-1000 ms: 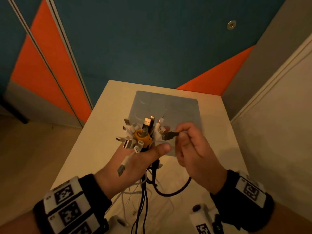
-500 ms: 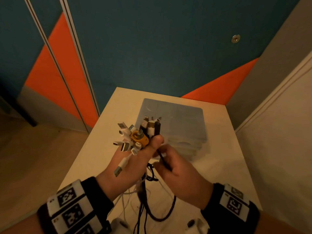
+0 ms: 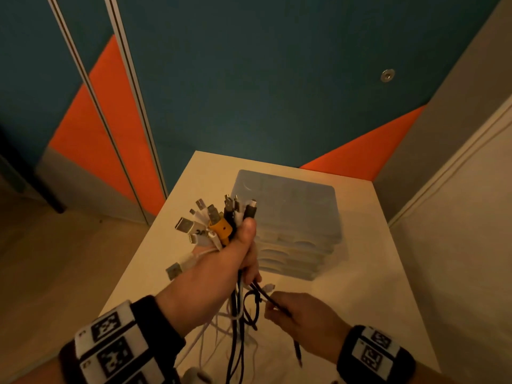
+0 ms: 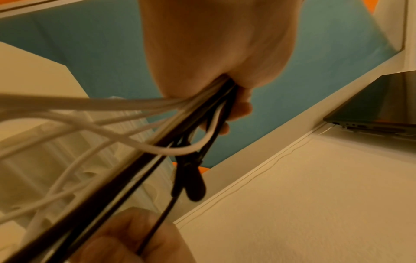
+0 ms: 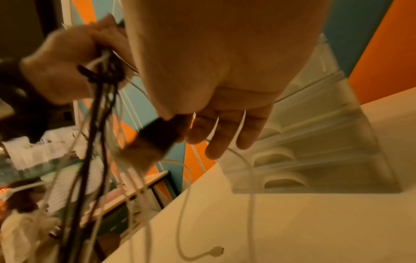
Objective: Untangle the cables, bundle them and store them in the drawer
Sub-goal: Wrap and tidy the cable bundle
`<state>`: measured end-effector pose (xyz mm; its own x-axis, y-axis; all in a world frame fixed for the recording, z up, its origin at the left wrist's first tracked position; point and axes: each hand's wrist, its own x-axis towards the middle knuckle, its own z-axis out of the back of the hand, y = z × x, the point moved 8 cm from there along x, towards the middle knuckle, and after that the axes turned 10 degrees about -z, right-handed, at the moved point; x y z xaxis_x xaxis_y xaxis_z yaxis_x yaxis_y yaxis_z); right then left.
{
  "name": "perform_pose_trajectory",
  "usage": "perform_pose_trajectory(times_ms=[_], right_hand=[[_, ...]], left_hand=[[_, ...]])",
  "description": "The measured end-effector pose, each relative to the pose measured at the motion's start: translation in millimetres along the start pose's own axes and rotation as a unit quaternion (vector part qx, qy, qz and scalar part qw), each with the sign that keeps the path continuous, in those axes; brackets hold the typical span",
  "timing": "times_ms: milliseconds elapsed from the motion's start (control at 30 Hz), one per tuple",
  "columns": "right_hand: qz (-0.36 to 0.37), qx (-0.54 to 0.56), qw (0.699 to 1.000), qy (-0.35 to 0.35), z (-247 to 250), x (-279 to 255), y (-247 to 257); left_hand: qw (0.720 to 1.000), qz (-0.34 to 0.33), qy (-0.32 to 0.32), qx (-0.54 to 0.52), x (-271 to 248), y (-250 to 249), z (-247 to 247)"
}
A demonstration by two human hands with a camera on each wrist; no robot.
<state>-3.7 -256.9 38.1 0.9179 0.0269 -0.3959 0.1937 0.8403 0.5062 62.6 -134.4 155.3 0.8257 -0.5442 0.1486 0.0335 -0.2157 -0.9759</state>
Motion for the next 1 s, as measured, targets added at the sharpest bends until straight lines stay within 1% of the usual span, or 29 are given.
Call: perform_pose_trajectory(times_ms=[67, 133, 200, 233, 267, 333, 367, 433, 533, 567, 600, 633, 667, 700, 733, 800, 867, 900, 933, 967, 1000], right_hand=[[-0.010, -0.045, 0.999, 0.006, -5, 4, -11], [-0.031, -0.075, 0.995, 0.060, -16, 6, -24], [-0.050, -0.026, 0.990, 0.131, -20, 2, -33], [-0.051, 0.013, 0.987, 0.149, -17, -1, -34], [-0.045, 0.048, 0.986, 0.151, -10, -3, -32], [-0.021, 0.103, 0.988, 0.115, 13, -5, -25], [0.001, 0.129, 0.988, 0.083, 28, -7, -19], [0.053, 0.198, 0.978, 0.033, 56, -12, -5], [0.122, 0.262, 0.957, -0.002, 85, -15, 13], [0.146, 0.273, 0.951, 0.003, 90, -18, 15], [0.134, 0.311, 0.941, 0.015, 94, -16, 16], [0.112, 0.357, 0.927, 0.017, 97, -12, 13], [0.106, 0.381, 0.919, 0.010, 104, -9, 10], [0.098, 0.384, 0.918, -0.010, 111, -9, 13], [0.084, 0.372, 0.924, -0.033, 114, -10, 15], [0.110, 0.322, 0.940, -0.028, 106, -24, 35], [0.139, 0.265, 0.954, -0.003, 87, -24, 60], [0.159, 0.252, 0.954, 0.007, 79, -23, 73], [0.166, 0.245, 0.955, -0.002, 74, -19, 83], [0.172, 0.257, 0.951, -0.011, 71, -17, 89], [0.172, 0.280, 0.944, -0.029, 71, -14, 91]], left_hand=[[1.000, 0.001, 0.003, 0.001, 1, -4, -1], [1.000, -0.003, 0.000, -0.005, 3, -9, 0], [1.000, -0.012, 0.007, 0.011, 6, -11, 4], [0.999, -0.019, 0.012, 0.030, 8, -12, 6], [0.998, -0.028, 0.018, 0.051, 9, -13, 7], [0.995, -0.037, 0.018, 0.090, 11, -16, 8], [0.993, -0.038, 0.016, 0.112, 12, -17, 9], [0.987, -0.033, 0.022, 0.158, 14, -17, 8], [0.987, -0.020, 0.016, 0.160, 17, -16, 6], [0.988, -0.022, 0.016, 0.155, 17, -17, 4], [0.988, -0.022, 0.019, 0.152, 18, -18, 3], [0.988, -0.025, 0.021, 0.151, 18, -19, 2], [0.988, -0.029, 0.019, 0.153, 19, -19, 4], [0.988, -0.031, 0.018, 0.150, 19, -19, 5], [0.987, -0.035, 0.019, 0.153, 20, -19, 5], [0.982, -0.059, 0.038, 0.173, 21, -20, -1], [0.976, -0.100, 0.055, 0.183, 20, -27, -12], [0.974, -0.109, 0.066, 0.187, 18, -31, -18], [0.970, -0.109, 0.081, 0.200, 17, -32, -22], [0.961, -0.114, 0.104, 0.227, 15, -32, -29], [0.955, -0.126, 0.113, 0.244, 14, -33, -32]])
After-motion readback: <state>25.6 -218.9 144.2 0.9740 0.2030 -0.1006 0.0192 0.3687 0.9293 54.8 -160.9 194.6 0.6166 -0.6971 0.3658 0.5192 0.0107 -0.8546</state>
